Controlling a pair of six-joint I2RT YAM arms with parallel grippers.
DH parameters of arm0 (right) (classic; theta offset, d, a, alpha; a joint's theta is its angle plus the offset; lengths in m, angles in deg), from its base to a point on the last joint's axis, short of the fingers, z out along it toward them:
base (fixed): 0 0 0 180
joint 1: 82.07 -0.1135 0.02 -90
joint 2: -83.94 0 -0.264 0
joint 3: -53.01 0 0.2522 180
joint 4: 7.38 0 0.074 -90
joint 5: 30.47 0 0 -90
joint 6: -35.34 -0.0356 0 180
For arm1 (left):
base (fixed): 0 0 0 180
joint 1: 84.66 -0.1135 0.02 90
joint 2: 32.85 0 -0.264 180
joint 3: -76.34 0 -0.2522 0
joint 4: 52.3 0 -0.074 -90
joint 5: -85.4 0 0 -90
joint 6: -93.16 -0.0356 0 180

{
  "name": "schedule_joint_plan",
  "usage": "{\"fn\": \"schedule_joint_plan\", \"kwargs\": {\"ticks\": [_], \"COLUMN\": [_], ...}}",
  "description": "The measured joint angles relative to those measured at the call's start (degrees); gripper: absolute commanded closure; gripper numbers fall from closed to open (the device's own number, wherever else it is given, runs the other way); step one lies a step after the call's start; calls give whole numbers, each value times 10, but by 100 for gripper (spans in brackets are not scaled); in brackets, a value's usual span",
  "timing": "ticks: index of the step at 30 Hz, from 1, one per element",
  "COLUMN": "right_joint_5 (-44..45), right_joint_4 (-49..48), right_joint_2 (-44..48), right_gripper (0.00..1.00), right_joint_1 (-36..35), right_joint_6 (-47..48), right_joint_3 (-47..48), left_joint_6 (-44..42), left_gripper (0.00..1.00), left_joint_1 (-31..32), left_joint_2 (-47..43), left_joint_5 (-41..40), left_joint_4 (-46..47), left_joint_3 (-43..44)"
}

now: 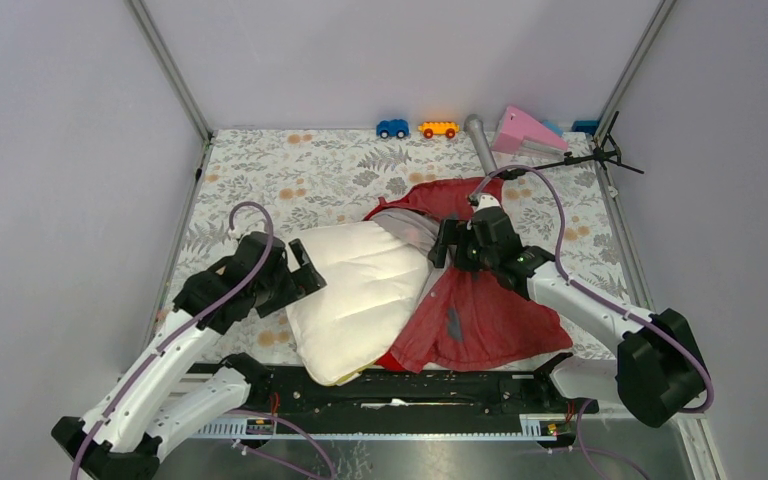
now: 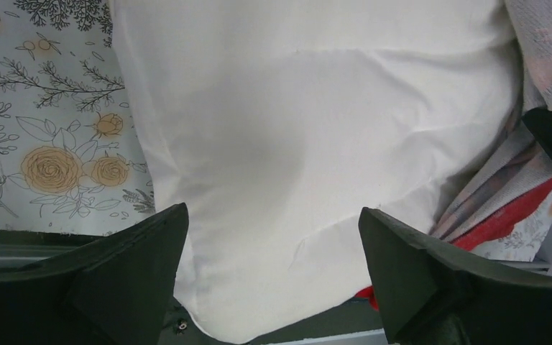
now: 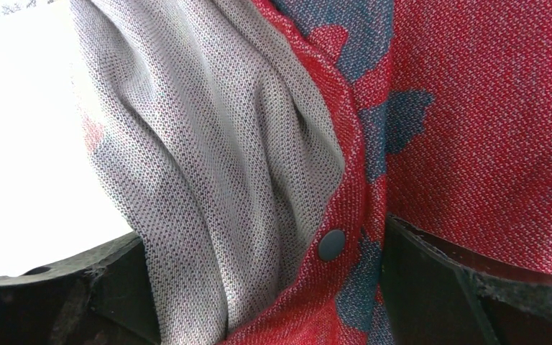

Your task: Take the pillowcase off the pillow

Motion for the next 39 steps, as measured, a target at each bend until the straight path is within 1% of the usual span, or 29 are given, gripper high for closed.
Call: {"fn": "schedule_joint_plan", "kwargs": {"ticks": [4,6,10,12,14,17,20,22,24,25,26,28,31,33,36,39], "right_joint_5": [-6,-8,-12,-11,-10,-5,6,17,27,31,35,38,39,39,40,40], "right_joint_4": [0,-2,-3,-4,-7,-11,-13,-13,-12,-11,-10,-10,-10,-10,-11,-12], "right_joint_2": [-3,-9,-18,-18,-17,-6,4,6,7,8,10,14,18,19,19,19], "right_gripper": [0,0,0,1,0,0,1,0,1,0,0,0,0,0,1,0], "right_joint_1": [-1,-1,-2,-2,-2,-2,-2,-2,-2,-2,-2,-2,-2,-2,-2,-2], "right_joint_6": [2,3,5,5,5,5,6,7,7,7,8,8,8,8,6,6], "right_joint_3": [0,0,0,0,-1,-10,-16,-19,-21,-21,-23,-26,-28,-28,-29,-30], "left_joint_6": [13,21,37,43,44,40,24,9,-10,-20,-30,-44,-49,-44,-30,-15], "left_gripper": [1,4,11,13,15,17,25,22,15,11,7,2,1,1,1,1], "left_joint_1": [0,0,0,0,0,-3,-21,-35,-47,-47,-48,-45,-41,-40,-40,-40], "left_joint_2": [11,19,46,81,131,217,313,367,403,406,403,379,332,283,193,105], "left_joint_5": [3,8,18,20,19,15,19,30,28,20,9,-27,-86,-117,-139,-135], "left_joint_4": [54,91,202,264,313,377,435,468,487,490,491,476,425,381,320,276], "left_joint_3": [-54,-89,-158,-183,-189,-171,-111,-65,-12,9,26,66,121,145,136,99]}}
